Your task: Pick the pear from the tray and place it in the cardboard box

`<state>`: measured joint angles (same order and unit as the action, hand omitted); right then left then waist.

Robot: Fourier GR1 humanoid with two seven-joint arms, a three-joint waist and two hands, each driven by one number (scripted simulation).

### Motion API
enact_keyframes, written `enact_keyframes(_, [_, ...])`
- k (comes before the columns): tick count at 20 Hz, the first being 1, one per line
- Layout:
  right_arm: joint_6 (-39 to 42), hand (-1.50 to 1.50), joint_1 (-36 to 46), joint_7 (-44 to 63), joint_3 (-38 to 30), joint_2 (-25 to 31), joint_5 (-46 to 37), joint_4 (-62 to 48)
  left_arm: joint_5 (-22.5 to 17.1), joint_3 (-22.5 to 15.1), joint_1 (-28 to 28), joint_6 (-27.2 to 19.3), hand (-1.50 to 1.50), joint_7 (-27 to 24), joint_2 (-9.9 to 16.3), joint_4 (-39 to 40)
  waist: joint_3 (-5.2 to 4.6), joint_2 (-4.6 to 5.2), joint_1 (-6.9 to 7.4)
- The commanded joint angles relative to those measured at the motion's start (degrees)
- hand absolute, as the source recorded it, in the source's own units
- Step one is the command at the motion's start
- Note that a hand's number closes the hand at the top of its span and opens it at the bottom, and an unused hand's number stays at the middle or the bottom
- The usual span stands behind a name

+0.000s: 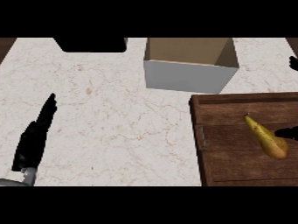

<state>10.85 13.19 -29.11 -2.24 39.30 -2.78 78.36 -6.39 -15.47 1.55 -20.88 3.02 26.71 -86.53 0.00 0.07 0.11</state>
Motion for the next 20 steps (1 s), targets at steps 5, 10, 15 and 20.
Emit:
enact_keyframes(5, [7.5,-1.50,-1.1,4.2,6.5,16.6,-15.5,2.3,-1.0,2.3,0.0,2.2,0.00,-0.8,1.6,0.5,-0.13,0.02,0.21])
enact_keyframes(10, [12.5,-1.50,-2.3,14.0,13.1,17.9,-21.2,10.6,0.6,1.1,-0.2,0.4,0.00,0.0,-1.1,0.5,-0.11,-0.21,-0.35])
enact_keyframes(15, [17.3,-1.50,-5.3,20.1,12.4,17.0,-21.9,16.4,-1.6,5.1,0.0,5.4,0.00,1.9,2.1,-0.5,-0.04,-0.22,-0.52])
enact_keyframes(20, [16.0,-1.50,-3.1,25.7,14.7,9.1,-29.7,14.3,3.9,2.2,-1.5,2.7,0.00,1.0,-3.3,-0.5,0.00,-0.04,0.10])
